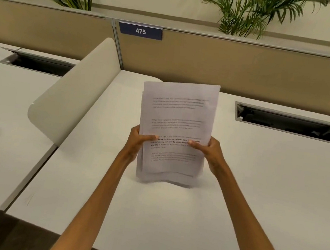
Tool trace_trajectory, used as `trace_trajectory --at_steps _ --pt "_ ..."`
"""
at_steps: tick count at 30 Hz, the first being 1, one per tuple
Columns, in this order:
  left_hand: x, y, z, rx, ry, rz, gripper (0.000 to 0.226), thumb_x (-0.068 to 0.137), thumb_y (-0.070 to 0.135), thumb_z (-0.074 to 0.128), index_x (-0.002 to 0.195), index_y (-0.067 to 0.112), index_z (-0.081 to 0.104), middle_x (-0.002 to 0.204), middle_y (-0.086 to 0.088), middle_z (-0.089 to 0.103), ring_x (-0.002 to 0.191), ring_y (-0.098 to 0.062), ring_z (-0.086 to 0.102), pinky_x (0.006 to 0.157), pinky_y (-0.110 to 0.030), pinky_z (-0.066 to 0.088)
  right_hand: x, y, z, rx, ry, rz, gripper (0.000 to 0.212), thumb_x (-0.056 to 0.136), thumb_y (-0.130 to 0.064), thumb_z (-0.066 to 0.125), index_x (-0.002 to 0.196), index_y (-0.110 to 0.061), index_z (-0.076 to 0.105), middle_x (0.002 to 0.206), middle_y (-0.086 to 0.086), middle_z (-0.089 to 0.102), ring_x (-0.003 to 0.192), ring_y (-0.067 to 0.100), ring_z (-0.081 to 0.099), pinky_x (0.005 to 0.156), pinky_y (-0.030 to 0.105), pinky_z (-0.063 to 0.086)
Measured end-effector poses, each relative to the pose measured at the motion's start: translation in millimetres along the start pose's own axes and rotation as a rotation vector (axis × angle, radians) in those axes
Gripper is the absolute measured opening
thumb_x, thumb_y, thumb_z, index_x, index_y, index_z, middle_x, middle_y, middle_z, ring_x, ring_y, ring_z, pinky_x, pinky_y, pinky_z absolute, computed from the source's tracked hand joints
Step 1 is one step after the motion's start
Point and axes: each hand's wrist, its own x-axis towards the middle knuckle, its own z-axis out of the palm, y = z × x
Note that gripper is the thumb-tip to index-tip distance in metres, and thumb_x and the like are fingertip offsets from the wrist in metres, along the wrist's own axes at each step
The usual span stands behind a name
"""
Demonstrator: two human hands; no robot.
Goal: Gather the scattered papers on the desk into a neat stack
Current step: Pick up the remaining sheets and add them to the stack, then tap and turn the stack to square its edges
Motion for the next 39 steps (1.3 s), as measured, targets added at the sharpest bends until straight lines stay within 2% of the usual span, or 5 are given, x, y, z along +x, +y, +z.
trace_trajectory --at_steps 7,21,26,33,39 --pt "-13.5 42.4 18.1 0.012 -0.015 0.177 0.043 0.062 0.028 0.085 0.103 0.023 0.074 0.1 -0.003 0.079 0.089 -0.027 0.076 0.069 -0.035 0.061 -20.4 -12.6 4.0 0.01 -0.076 -0.128 0.051 0.06 -0.027 0.091 0.108 -0.028 0.075 0.11 0.003 0.077 0.1 0.022 0.074 0.079 0.035 0.062" --pt "-30.6 3.2 25.7 0.034 0.037 0.116 0.025 0.07 0.014 0.088 0.088 0.029 0.079 0.09 0.0 0.08 0.077 -0.021 0.077 0.062 -0.027 0.06 -48.7 50.1 4.6 -0.029 0.022 -0.024 0.036 0.066 -0.018 0.09 0.097 -0.033 0.077 0.102 -0.005 0.079 0.092 0.015 0.076 0.071 0.024 0.061" --pt "-24.4 4.0 22.5 -0.312 0.162 0.082 0.031 0.071 0.002 0.085 0.1 0.012 0.077 0.103 -0.011 0.078 0.091 -0.029 0.075 0.072 -0.036 0.061 -43.3 38.6 -17.6 -0.066 0.107 -0.022 0.026 0.064 -0.023 0.093 0.085 -0.017 0.079 0.085 -0.003 0.078 0.078 0.014 0.074 0.064 0.02 0.057" --pt "-21.6 -6.5 42.8 -0.688 0.16 -0.023 0.049 0.088 -0.002 0.064 0.136 0.008 0.057 0.138 -0.02 0.06 0.126 -0.043 0.056 0.102 -0.063 0.045 -35.1 25.2 -11.6 0.644 0.17 0.064 0.037 0.079 -0.014 0.074 0.116 -0.017 0.068 0.11 0.001 0.074 0.101 0.02 0.066 0.079 0.032 0.06" --pt "-27.2 -12.7 38.6 -0.632 0.076 0.033 0.059 0.087 -0.004 0.062 0.143 0.009 0.049 0.145 -0.02 0.053 0.131 -0.04 0.051 0.106 -0.059 0.042 -34.8 32.0 -3.9 0.604 0.03 0.025 0.049 0.09 -0.003 0.065 0.138 -0.004 0.053 0.136 0.015 0.062 0.124 0.032 0.06 0.102 0.052 0.05"
